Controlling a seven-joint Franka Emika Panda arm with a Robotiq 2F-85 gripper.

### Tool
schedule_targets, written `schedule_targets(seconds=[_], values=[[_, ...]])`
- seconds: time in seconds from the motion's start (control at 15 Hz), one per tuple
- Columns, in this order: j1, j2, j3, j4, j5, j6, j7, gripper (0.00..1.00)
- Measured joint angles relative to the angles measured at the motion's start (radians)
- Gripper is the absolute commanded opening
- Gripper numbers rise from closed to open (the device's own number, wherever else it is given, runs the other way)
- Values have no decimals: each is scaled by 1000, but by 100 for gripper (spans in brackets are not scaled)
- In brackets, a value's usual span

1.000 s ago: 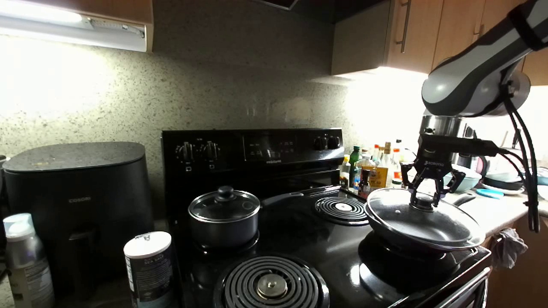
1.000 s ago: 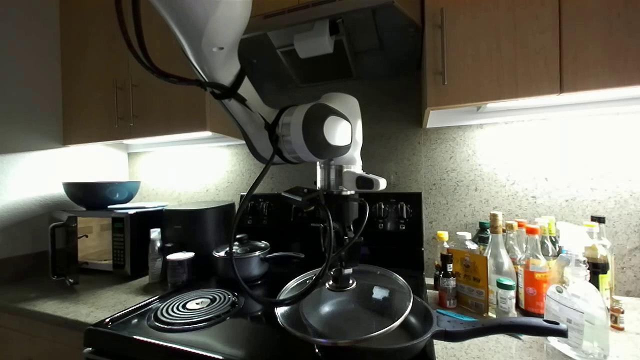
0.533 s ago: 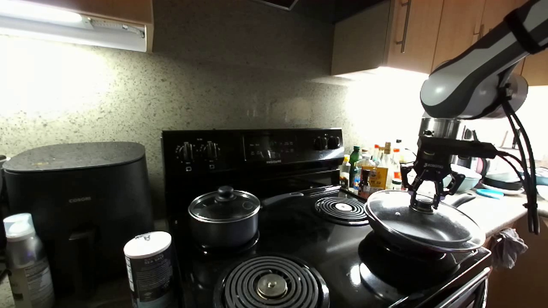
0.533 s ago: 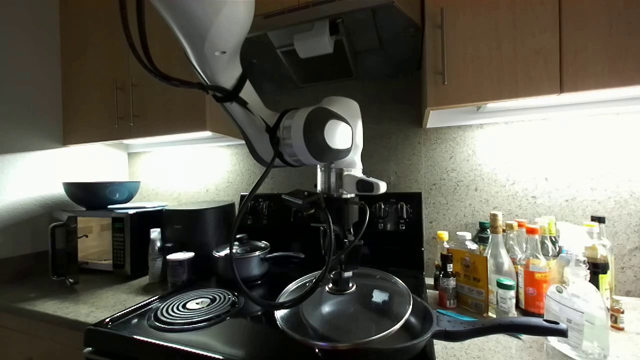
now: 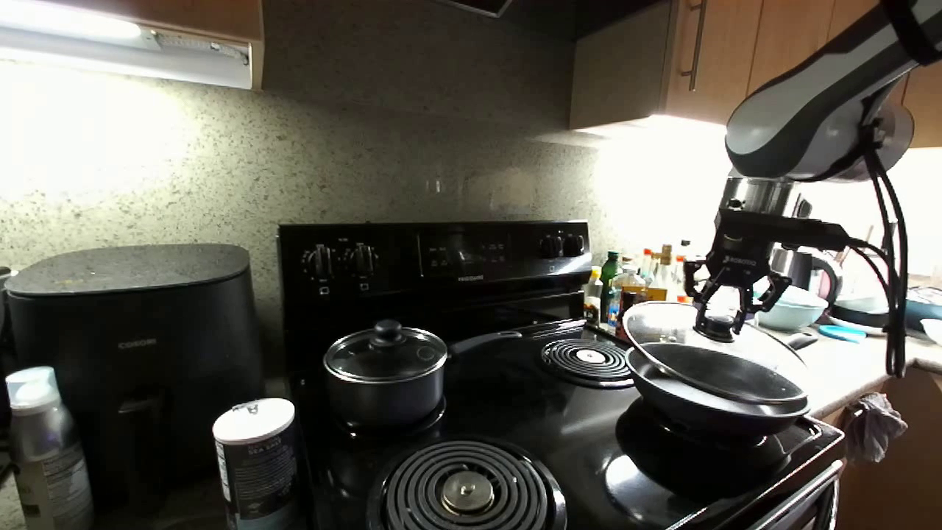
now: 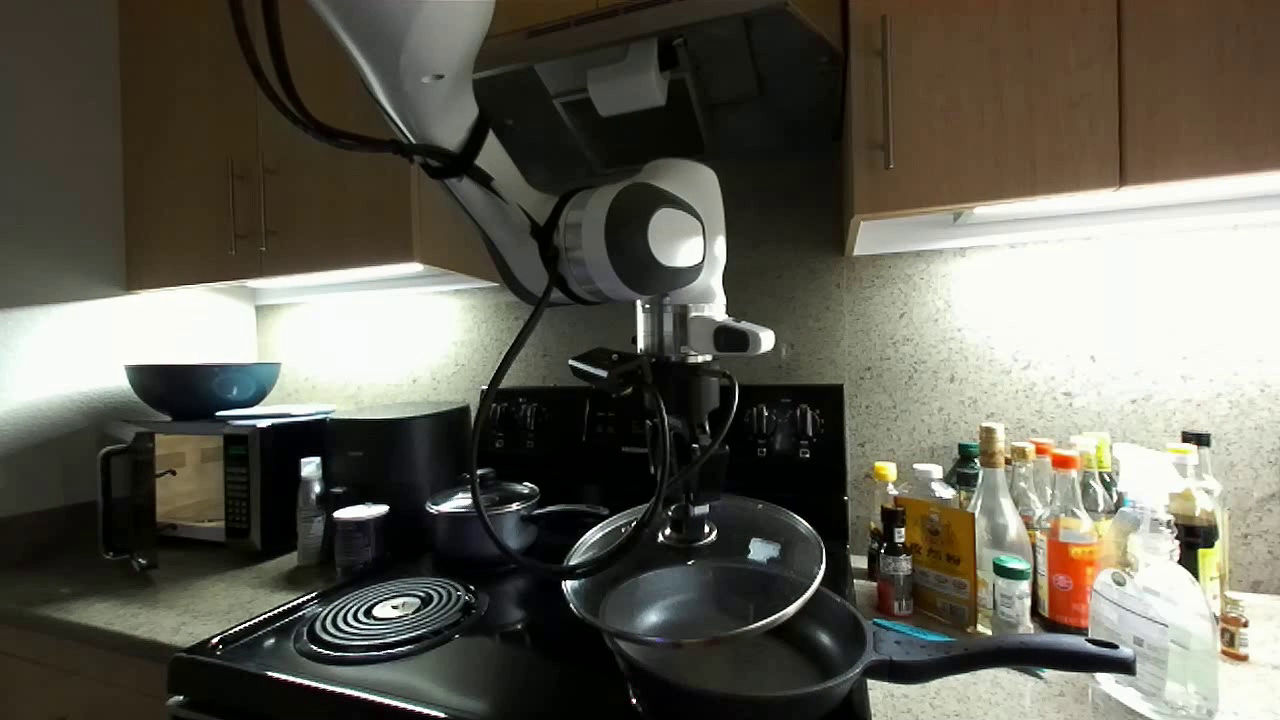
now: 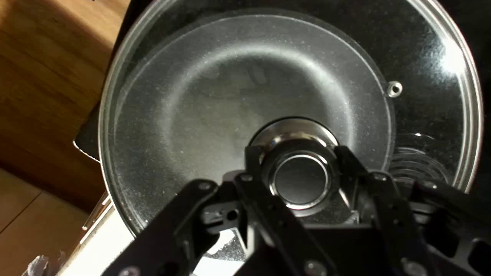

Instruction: Put the lid on the pot, then put the lid on the stove

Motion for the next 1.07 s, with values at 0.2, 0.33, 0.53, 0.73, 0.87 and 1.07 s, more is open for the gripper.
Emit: schedule_targets(seconds=[0.2, 0.33, 0.53, 0.73, 0.87, 1.07], values=[[0, 12, 0, 2, 1, -1, 0, 50], [0, 20, 0, -1, 1, -1, 0, 50], [0, 22, 0, -1, 1, -1, 0, 25], [0, 35, -2, -1, 1, -1, 0, 25], [0, 46, -10, 5, 3, -2, 0, 25], [-1, 64, -34, 35, 21, -15, 0, 25]])
